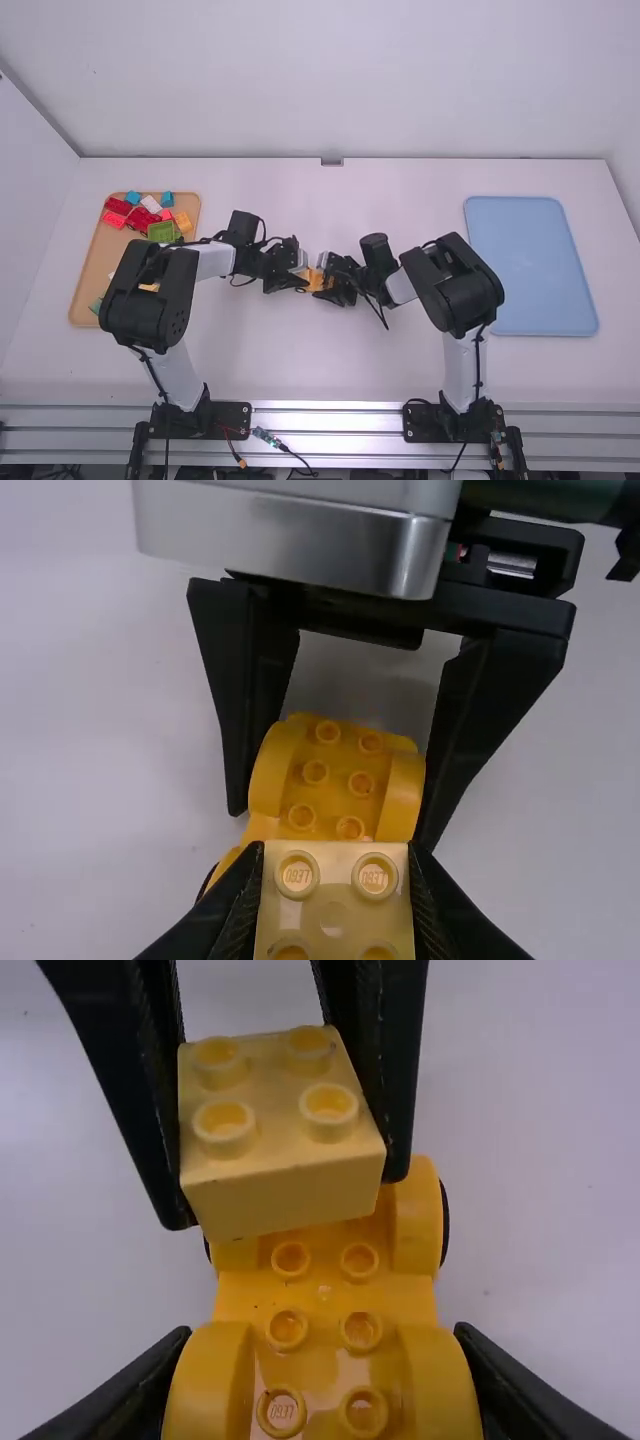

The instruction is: Assemble lego blocks to make yellow taxi

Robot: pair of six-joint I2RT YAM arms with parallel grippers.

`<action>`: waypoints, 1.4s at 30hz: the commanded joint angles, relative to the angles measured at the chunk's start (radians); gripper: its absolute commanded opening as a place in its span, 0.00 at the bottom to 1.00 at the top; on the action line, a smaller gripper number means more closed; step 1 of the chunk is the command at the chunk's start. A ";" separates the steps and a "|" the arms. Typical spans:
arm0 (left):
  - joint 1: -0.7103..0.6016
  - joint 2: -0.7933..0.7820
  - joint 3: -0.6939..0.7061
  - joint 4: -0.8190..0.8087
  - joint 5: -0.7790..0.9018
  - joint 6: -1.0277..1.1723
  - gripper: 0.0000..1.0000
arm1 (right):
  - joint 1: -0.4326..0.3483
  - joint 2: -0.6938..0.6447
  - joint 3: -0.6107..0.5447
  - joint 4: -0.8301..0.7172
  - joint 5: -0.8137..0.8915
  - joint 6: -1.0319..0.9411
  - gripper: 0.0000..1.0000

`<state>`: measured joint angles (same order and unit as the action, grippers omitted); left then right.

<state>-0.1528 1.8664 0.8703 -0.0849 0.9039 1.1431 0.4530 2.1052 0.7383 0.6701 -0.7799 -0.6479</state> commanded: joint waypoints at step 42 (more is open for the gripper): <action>-0.014 0.013 -0.044 -0.013 0.075 0.089 0.02 | -0.007 0.012 0.002 -0.092 -0.088 -0.127 0.60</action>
<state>-0.1555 1.8664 0.8310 -0.0917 0.9405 1.2274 0.4484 2.1056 0.7383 0.5896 -0.8791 -0.7696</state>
